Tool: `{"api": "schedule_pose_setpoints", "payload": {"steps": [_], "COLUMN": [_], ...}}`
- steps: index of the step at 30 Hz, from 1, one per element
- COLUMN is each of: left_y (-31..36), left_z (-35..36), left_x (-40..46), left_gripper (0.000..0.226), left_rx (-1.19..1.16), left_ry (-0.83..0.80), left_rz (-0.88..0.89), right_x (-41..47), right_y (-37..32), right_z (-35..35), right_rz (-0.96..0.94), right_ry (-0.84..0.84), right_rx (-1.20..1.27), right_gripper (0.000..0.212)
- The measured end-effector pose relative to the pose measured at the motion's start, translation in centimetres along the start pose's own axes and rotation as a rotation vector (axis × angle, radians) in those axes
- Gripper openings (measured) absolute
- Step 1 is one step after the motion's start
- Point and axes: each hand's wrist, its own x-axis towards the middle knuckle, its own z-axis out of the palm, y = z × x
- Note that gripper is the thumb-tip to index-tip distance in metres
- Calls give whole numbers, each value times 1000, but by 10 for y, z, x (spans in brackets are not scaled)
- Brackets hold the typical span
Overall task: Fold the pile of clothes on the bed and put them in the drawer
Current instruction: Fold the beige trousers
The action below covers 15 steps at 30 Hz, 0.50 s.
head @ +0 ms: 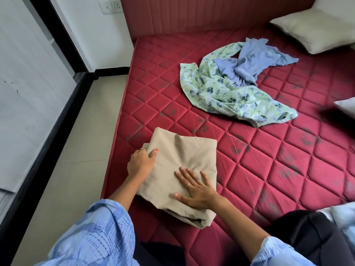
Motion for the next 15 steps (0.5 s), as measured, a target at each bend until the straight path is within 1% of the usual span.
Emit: {"api": "schedule_pose_setpoints", "payload": {"steps": [2,3,5,7,9,11,13,15], "left_y": [2,3,7,10,9,3,-7,-16], "left_z": [3,2,-2,-7,-8,-3,6,14], "left_x": [0,-1,-5,-13,-20,-18,-11,-5], "left_gripper": [51,49,43,43,46,47,47,48], "left_rx": [-37,-59,-119,-181,-239,-270,-245,-185], "left_ry": [27,40,85,156,226,229,168,130], "left_rz": [-6,-6,20,52,34,-42,-144,-186], "right_x": [-2,-4,-6,0,10,23,38,51], "right_y": [4,7,13,20,26,31,37,41], "right_z": [-2,-3,-6,-13,-24,-37,-46,-46], "right_rz": [-29,-46,-47,19,100,175,238,284], "right_ry": [37,83,239,396,484,496,425,330], "right_rx": [57,97,132,100,51,20,6,-12], "right_gripper": [84,79,69,67,70,72,70,63]}}
